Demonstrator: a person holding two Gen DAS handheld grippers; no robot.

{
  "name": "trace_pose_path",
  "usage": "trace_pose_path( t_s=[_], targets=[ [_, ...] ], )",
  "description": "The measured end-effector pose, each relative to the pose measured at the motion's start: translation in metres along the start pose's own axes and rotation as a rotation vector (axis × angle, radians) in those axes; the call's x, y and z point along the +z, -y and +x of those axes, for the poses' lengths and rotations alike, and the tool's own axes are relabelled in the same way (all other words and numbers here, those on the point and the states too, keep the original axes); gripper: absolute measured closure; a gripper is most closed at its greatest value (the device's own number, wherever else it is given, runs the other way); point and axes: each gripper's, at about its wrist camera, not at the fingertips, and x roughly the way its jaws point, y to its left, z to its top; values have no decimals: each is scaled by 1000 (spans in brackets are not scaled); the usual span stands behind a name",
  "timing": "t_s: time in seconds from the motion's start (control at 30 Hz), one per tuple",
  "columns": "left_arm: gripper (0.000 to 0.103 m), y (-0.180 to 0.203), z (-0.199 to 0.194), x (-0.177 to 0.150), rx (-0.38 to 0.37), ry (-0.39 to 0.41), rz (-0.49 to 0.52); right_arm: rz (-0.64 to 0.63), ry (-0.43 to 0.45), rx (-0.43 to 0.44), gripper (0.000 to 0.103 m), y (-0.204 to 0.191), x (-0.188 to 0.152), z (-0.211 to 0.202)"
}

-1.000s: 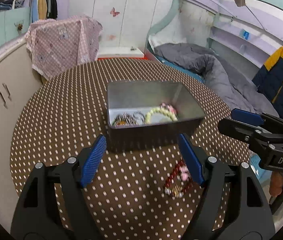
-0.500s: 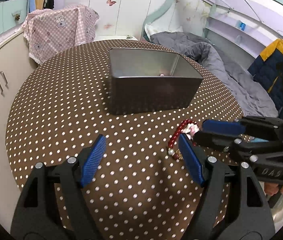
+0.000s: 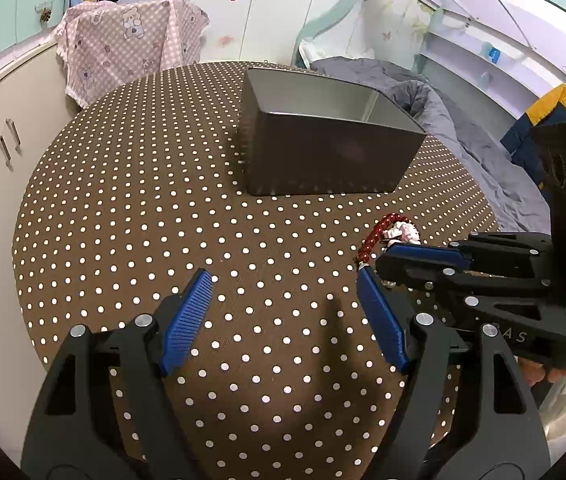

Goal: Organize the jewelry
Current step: 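Grasp the red bead bracelet with the right tool while the left tool grips it too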

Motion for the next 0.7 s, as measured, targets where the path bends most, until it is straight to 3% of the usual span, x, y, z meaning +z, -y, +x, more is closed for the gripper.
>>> trace_pose_path(
  t_s=[0.03,0.27,0.5,0.7],
  targets=[
    [29,0,1,0,1,-1,0,1,-9,-15,95,2,0,1],
    [29,0,6,0,-12,-9,0,-67,-11,-68,96,-7,0,3],
    [29,6,8,4,-39,-12,7,15,32,-10,97,7,3,-10],
    [29,14,10,8,-48,-9,13,43,97,-19,97,15,7,-33]
  ],
)
